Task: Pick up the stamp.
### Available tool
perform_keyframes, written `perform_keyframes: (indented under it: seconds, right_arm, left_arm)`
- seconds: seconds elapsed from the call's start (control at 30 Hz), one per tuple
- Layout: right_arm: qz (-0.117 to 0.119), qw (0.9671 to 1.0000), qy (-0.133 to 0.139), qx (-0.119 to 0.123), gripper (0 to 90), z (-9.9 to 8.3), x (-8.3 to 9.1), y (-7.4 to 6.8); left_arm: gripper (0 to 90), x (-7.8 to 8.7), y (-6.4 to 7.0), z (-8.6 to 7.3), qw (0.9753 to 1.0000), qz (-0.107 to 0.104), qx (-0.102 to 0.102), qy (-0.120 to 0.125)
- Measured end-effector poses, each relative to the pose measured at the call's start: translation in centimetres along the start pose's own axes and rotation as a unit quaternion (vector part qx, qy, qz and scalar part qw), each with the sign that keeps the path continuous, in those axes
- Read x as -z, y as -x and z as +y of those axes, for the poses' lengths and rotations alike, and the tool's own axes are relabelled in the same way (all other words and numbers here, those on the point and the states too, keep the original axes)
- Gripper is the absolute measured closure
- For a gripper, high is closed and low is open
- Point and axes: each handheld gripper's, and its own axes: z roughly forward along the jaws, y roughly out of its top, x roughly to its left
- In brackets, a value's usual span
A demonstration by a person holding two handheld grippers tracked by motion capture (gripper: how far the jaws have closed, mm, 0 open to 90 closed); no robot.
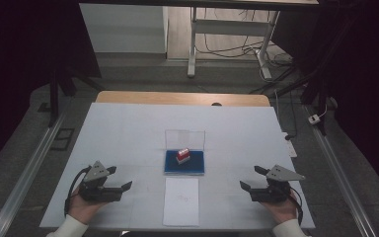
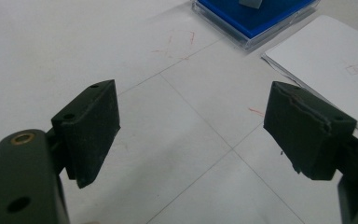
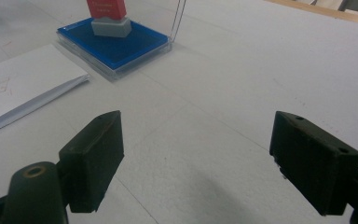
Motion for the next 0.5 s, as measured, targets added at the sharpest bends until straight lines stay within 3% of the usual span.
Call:
perform_keyframes:
  seconds: [0.5]
  right_arm:
    - [0.001,1.0000,-0.004,0.000,17.9,-0.13,-0.08,-0.09]
  left_arm:
    - [18.3,-0.03,0.13,-0.04,1.0000,-0.002,0.001,-0.001]
